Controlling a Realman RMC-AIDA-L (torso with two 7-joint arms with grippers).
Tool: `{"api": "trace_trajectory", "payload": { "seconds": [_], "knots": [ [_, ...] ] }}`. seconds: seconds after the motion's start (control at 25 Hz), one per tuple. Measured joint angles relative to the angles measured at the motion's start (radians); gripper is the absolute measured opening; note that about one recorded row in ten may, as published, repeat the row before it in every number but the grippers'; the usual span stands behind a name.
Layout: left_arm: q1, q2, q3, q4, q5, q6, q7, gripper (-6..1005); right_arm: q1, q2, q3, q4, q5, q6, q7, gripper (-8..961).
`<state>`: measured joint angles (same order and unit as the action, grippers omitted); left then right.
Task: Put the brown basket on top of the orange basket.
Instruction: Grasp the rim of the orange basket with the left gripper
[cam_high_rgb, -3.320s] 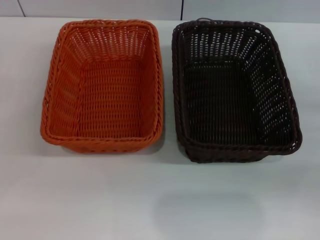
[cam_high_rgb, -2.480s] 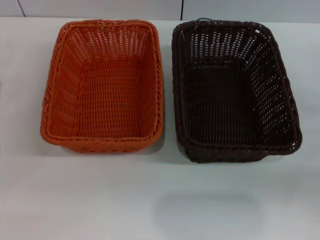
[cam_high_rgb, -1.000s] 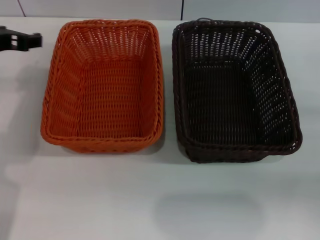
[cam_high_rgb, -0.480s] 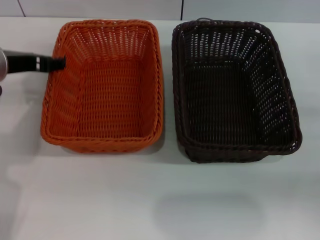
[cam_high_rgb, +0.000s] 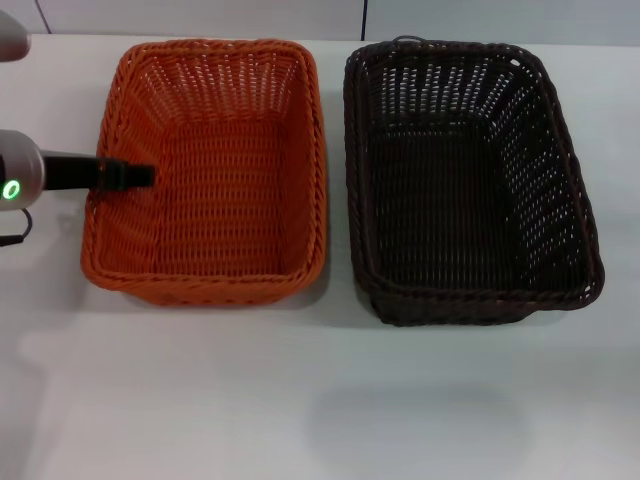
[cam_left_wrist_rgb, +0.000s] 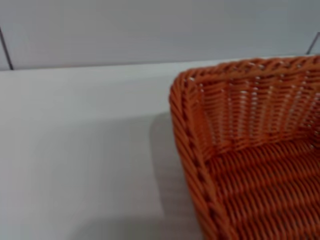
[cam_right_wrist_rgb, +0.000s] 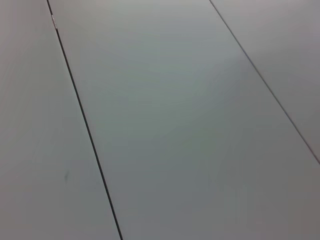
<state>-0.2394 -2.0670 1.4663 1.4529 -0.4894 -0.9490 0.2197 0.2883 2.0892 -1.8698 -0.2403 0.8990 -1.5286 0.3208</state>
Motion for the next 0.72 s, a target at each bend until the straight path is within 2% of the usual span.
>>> {"api": "trace_trajectory", "payload": {
  "seconds": [0.44, 0.68, 0.72],
  "knots": [
    [-0.001, 0.005, 0.037, -0.01, 0.014, 0.003, 0.011, 630, 0.0, -0.002, 0.0, 0.004, 0.0, 0.0, 0.0, 826],
    [-0.017, 0.006, 0.026, -0.005, 0.006, -0.012, 0.104, 542, 0.002, -0.003, 0.0, 0.002, 0.0, 0.001, 0.0, 826],
    [-0.027, 0.006, 0.012, -0.006, 0.002, -0.031, 0.15, 491, 0.002, -0.003, 0.0, 0.0, 0.0, 0.0, 0.0, 826]
  ]
}}
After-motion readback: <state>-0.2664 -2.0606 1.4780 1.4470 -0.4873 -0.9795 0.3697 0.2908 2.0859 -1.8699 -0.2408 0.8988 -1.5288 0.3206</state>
